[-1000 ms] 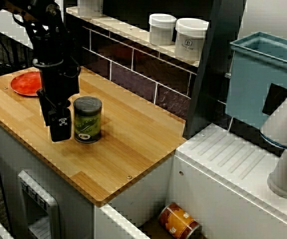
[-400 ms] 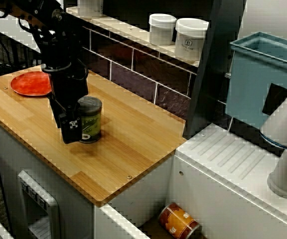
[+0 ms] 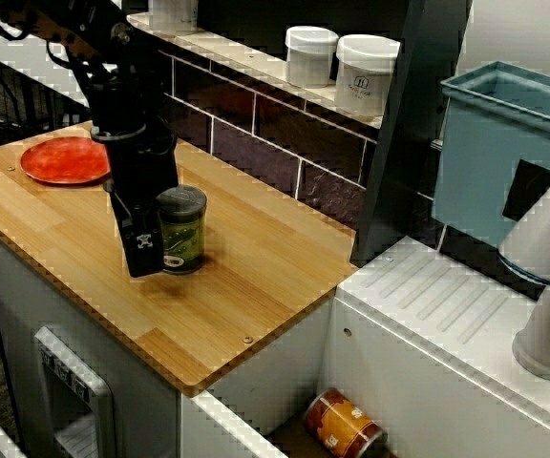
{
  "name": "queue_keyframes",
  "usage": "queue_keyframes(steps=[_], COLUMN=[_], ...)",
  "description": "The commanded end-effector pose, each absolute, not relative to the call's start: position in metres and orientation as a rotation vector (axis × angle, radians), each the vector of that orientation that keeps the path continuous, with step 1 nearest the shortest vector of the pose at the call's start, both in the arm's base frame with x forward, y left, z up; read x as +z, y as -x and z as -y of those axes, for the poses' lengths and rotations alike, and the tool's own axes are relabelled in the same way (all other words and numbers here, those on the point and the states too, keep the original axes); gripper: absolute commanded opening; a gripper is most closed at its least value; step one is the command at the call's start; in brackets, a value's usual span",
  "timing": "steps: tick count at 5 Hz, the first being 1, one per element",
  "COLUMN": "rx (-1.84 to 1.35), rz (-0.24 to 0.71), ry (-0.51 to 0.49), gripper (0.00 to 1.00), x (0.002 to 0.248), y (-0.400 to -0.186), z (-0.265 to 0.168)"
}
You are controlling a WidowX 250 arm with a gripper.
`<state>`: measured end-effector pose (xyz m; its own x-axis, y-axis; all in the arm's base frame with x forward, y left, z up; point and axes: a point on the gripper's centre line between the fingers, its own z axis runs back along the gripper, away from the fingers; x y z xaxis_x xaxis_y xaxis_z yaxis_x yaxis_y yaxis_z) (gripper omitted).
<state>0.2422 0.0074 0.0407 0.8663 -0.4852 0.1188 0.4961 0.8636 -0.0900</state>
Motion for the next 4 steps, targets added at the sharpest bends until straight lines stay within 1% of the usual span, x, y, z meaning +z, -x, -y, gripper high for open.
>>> queue_keyframes(steps=[1,2,3,4], rx=[-0.596,-0.616,-0.607,-0.664], rz=[0.113,0.149,0.158,0.157], ry=[0.095,0.087,0.067,0.103], gripper=[1.0,1.0,1.0,1.0], x=[0.051,0.05,0.044,0.04], y=[-0.261,-0.261,-0.262,-0.266], z=[-0.01,-0.005,0.0,0.003])
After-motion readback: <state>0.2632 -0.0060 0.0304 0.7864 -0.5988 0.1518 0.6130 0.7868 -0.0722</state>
